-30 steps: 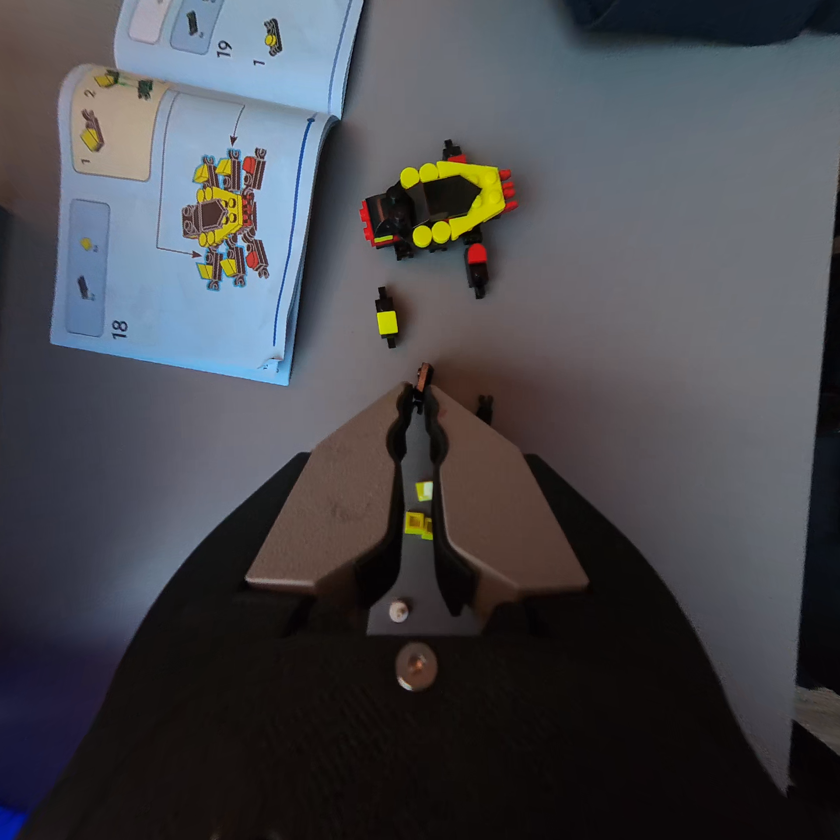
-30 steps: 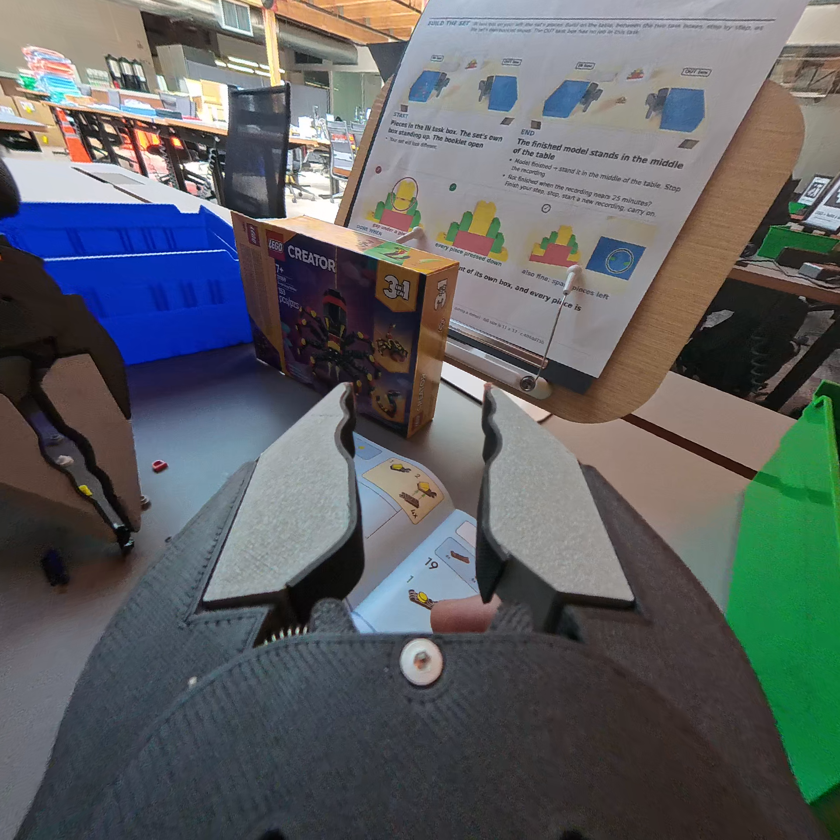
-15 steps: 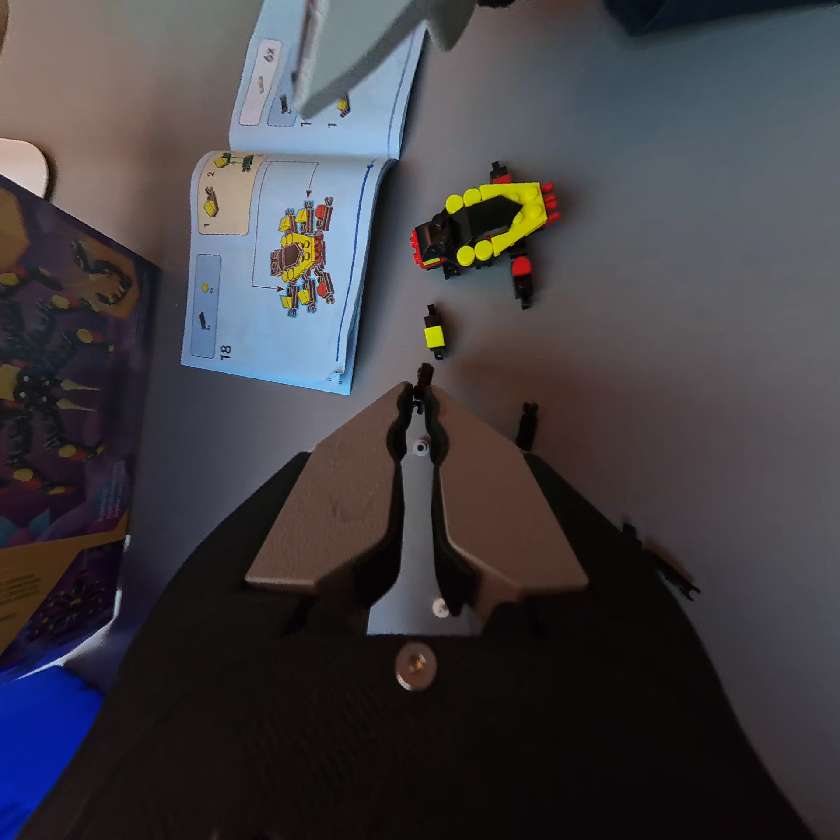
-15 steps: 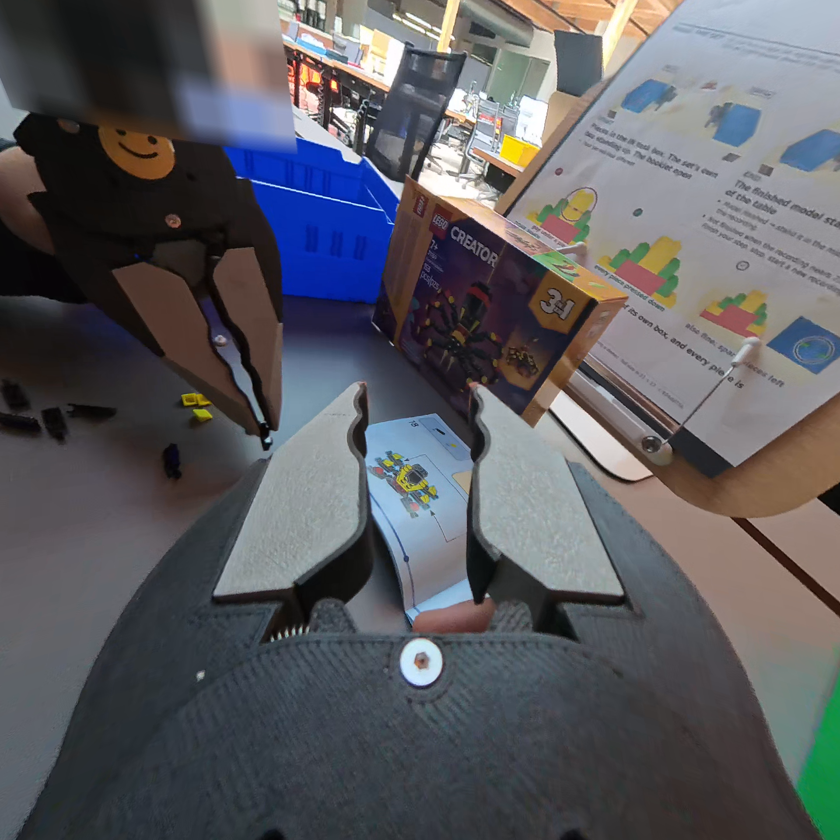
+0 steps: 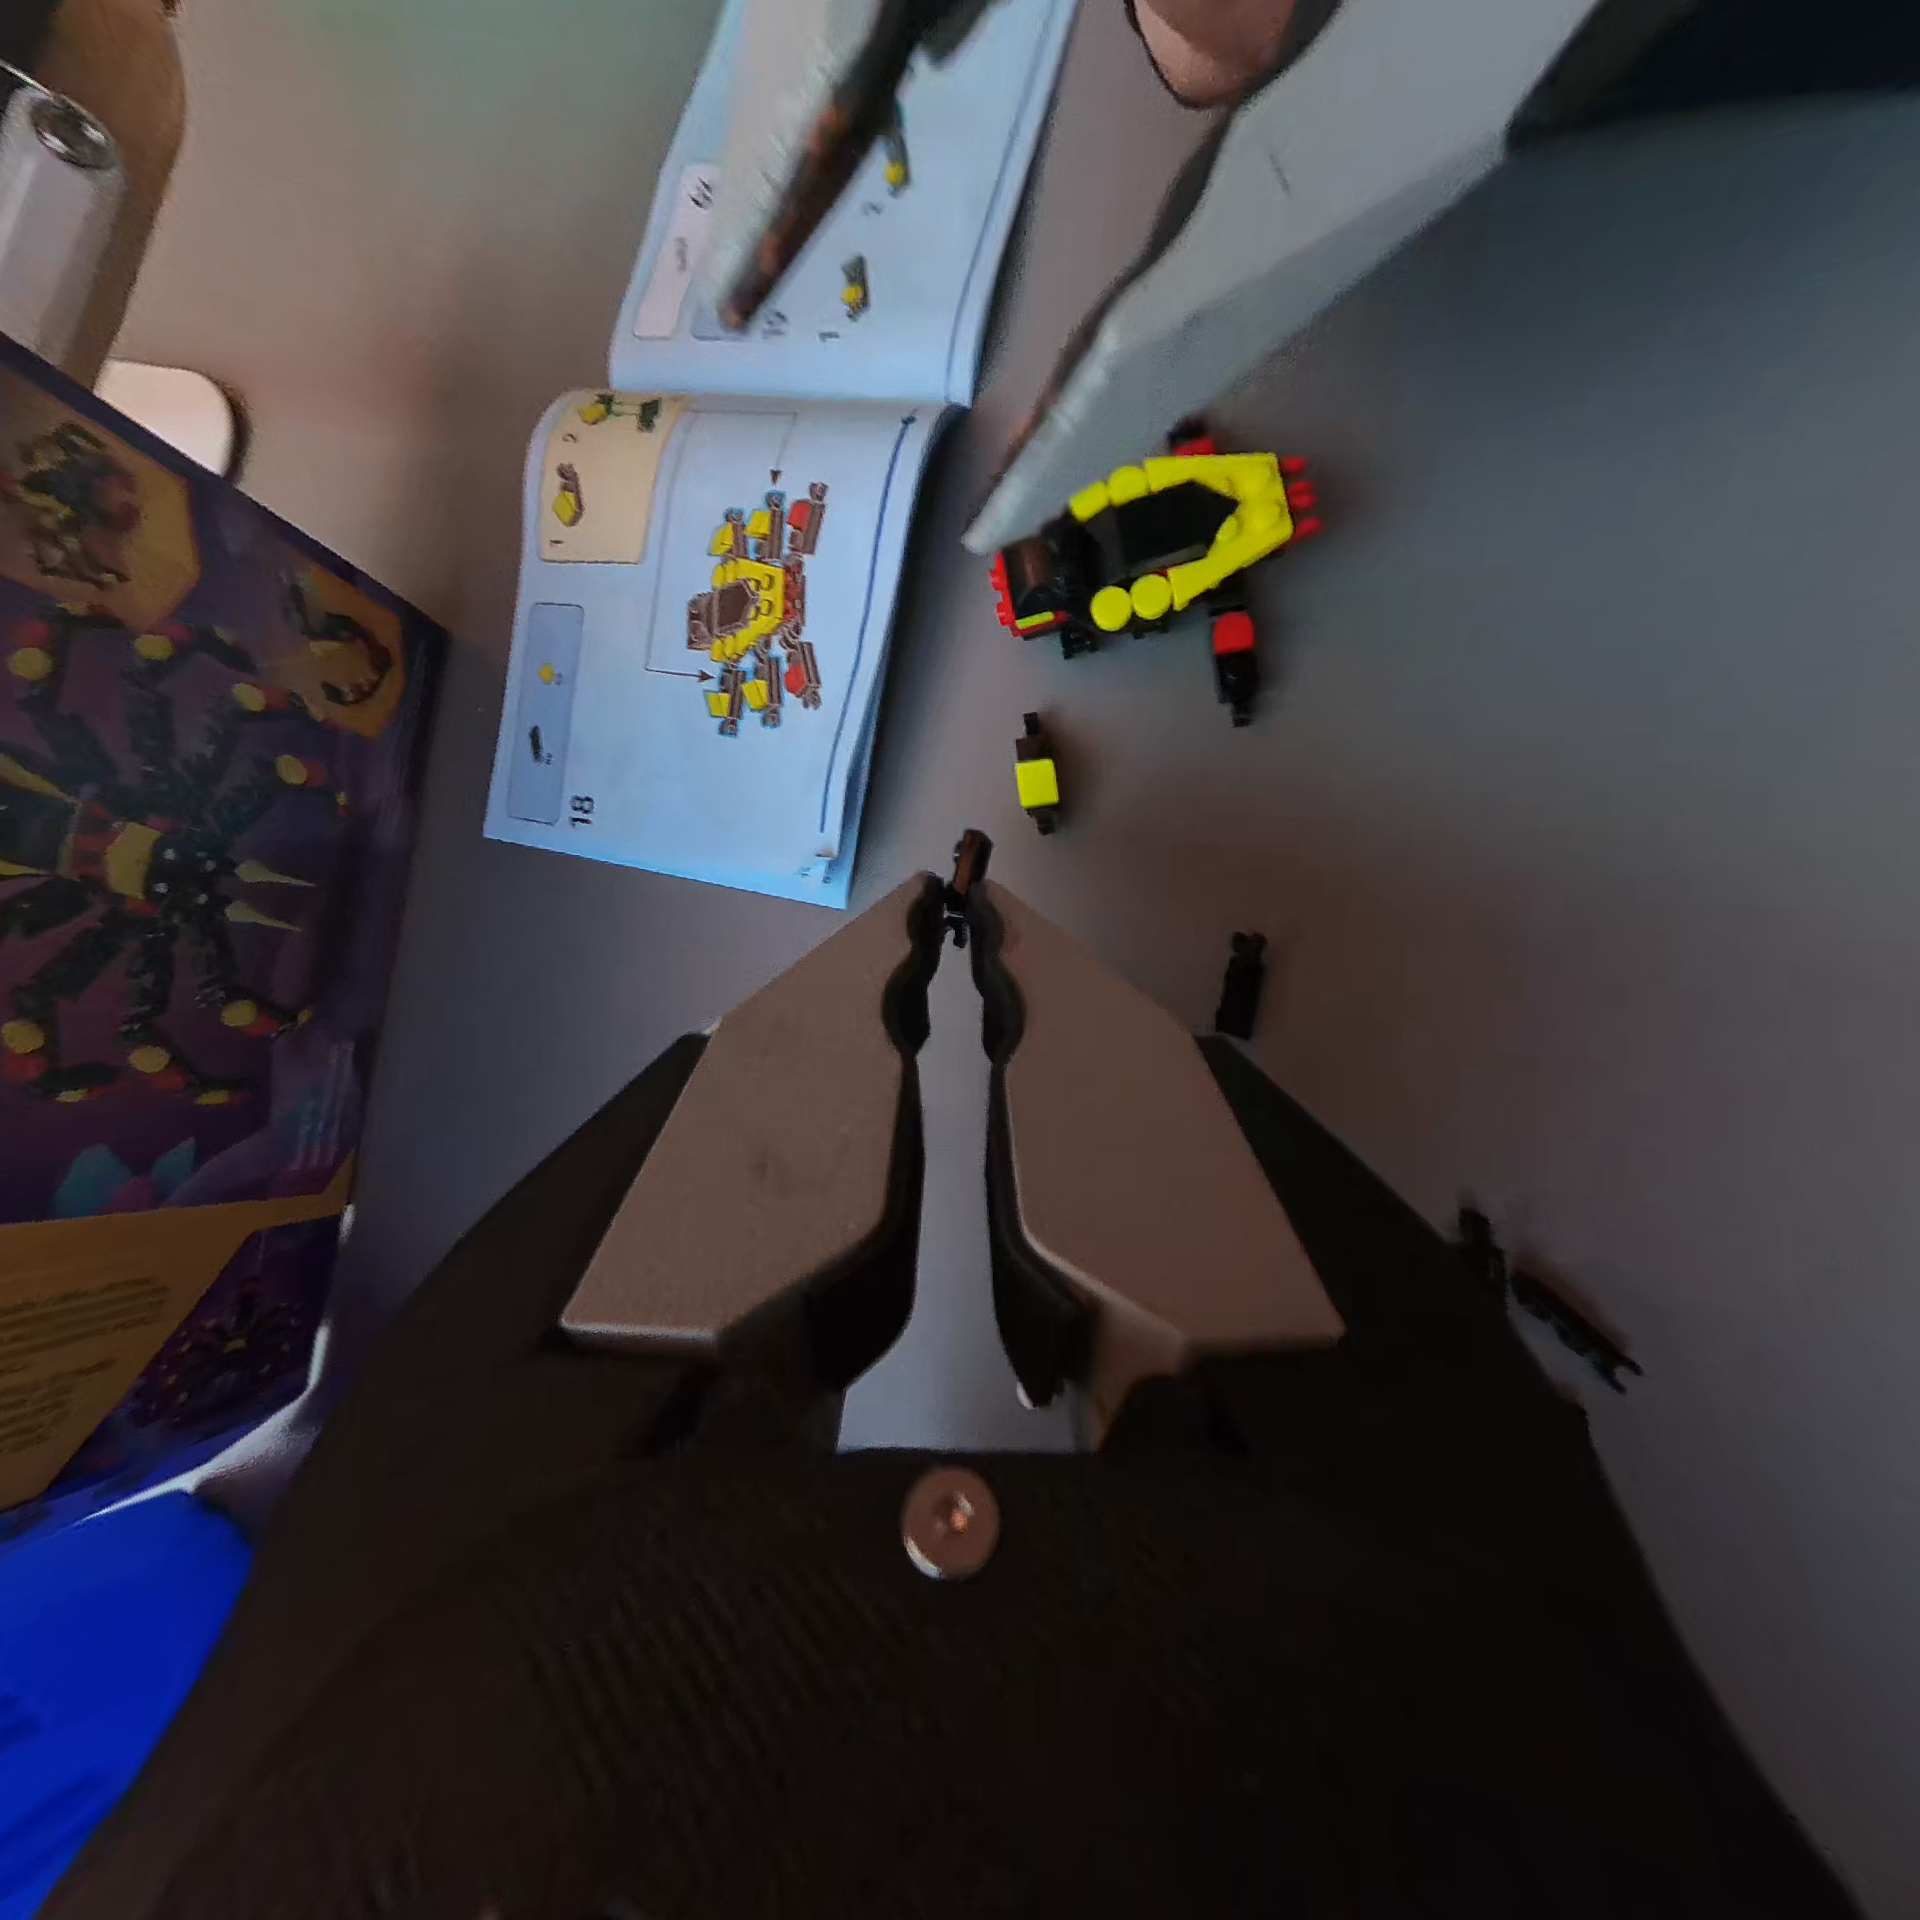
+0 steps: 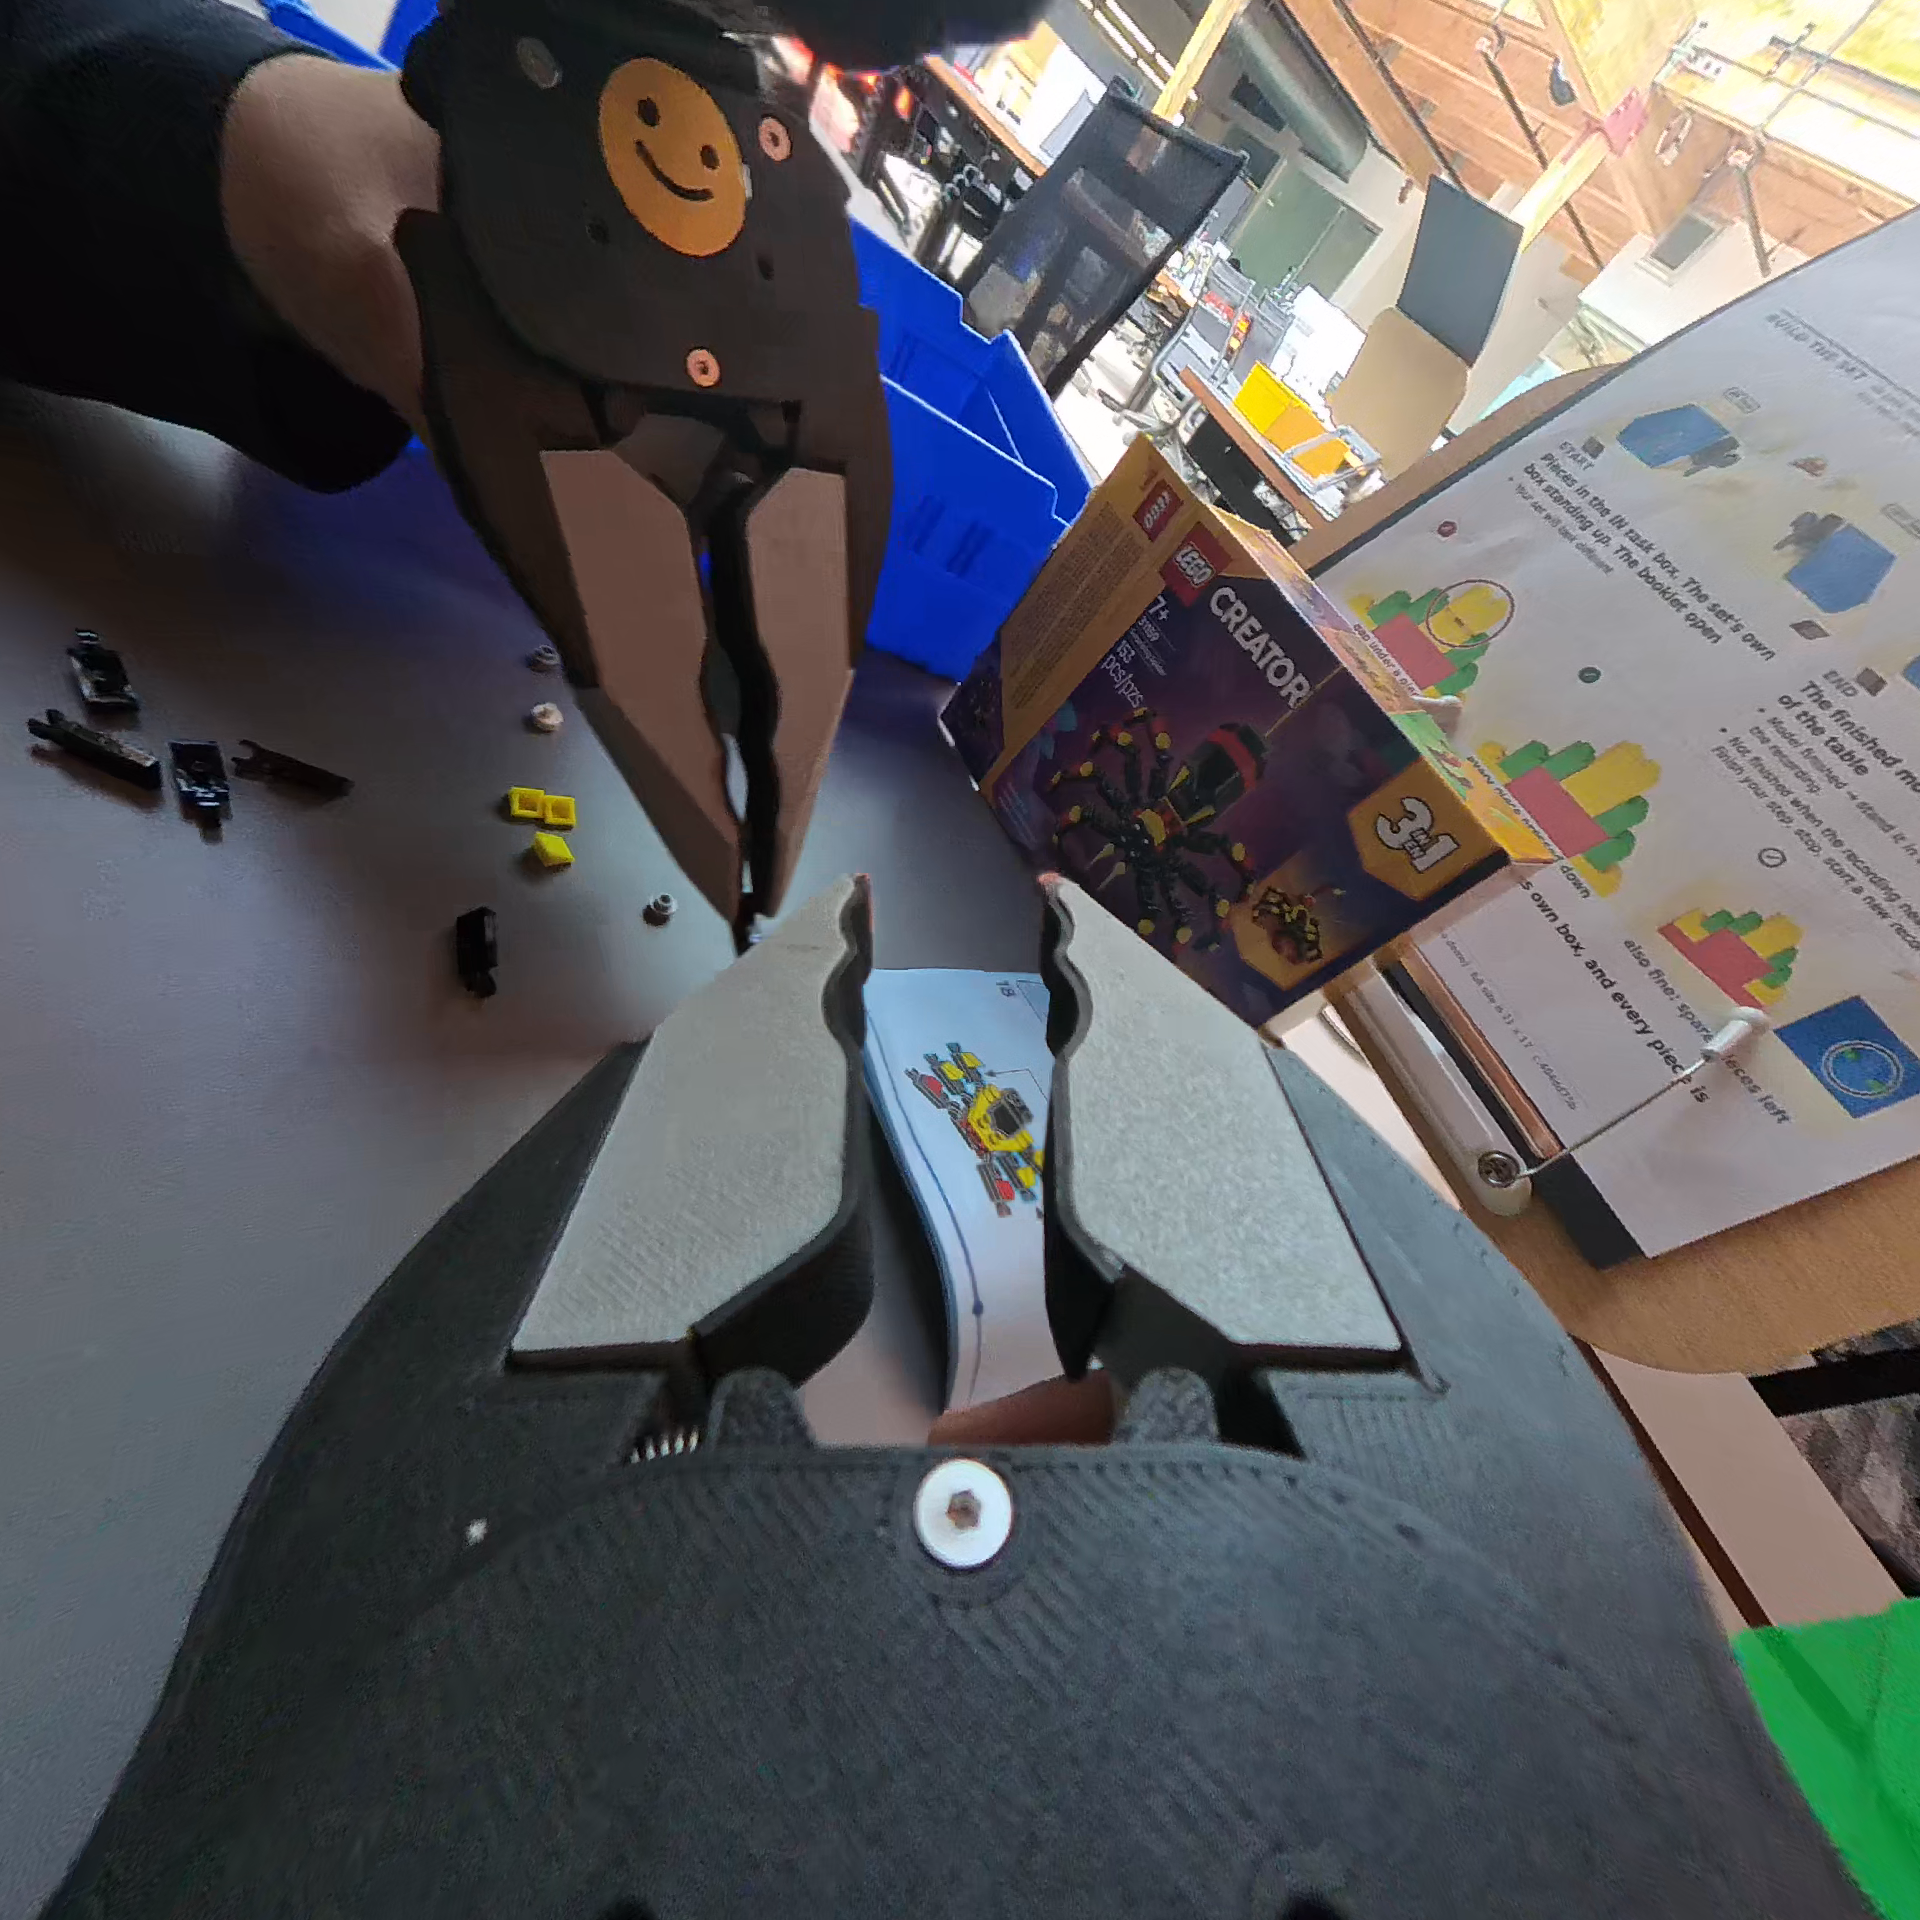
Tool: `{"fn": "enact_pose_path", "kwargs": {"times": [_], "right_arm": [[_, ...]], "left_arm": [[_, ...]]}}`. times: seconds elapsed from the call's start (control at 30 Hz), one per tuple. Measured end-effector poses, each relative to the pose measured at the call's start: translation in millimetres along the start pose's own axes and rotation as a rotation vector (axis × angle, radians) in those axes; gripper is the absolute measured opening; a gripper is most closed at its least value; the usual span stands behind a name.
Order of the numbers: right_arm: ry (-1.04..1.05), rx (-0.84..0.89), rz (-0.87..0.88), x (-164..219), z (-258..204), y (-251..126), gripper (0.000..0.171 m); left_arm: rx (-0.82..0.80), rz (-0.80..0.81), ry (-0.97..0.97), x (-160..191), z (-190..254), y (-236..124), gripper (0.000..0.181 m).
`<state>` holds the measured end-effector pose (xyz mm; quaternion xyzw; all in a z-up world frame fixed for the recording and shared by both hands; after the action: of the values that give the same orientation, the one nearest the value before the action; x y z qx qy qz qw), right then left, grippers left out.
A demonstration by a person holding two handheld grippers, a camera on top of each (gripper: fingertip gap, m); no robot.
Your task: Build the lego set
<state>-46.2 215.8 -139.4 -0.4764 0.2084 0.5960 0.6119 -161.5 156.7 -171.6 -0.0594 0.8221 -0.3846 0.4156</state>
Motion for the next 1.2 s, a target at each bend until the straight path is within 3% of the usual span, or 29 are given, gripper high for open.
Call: {"fn": "enact_pose_path", "kwargs": {"times": [0.03,0.17,0.27,0.43,0.53,0.7,1.2], "right_arm": [[0.007,0.015,0.000,0.8,2.2,-0.9,0.028],[0.016,0.051,0.004,1.8,7.1,-3.8,0.027],[0.018,0.039,-0.001,2.3,5.7,-2.0,0.027],[0.045,-0.102,-0.007,1.1,-8.1,5.4,0.019],[0.061,-0.184,-0.027,-0.6,-16.1,9.1,0.011],[0.033,-0.176,-0.021,-3.4,-18.9,9.5,0.015],[-0.197,-0.090,-0.056,-13.6,-29.8,7.4,0.002]], "left_arm": [[0.016,-0.023,0.009,1.7,2.3,1.3,0.002],[0.066,-0.088,0.034,7.7,8.4,2.5,0.002],[0.011,-0.110,0.070,9.6,6.4,3.1,0.002],[-0.024,-0.135,0.154,11.0,11.3,4.3,0.002],[-0.142,0.015,0.232,-5.8,8.4,-8.5,0.002],[-0.303,0.254,0.374,-24.8,13.5,-31.1,0.002],[-0.294,0.378,0.404,-31.2,22.7,-40.5,0.002]]}}
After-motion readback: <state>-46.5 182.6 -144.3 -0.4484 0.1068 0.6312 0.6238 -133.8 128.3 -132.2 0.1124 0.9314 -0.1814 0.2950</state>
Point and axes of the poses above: each gripper's, where its closed fingertips meet, y out along the fingers, x out of its underside, z = x × y across the jaws, the point moved 7 cm from there along -y, back along the fingers, and after that the axes turned 13 degrees about -x, right-handed, at the moved point
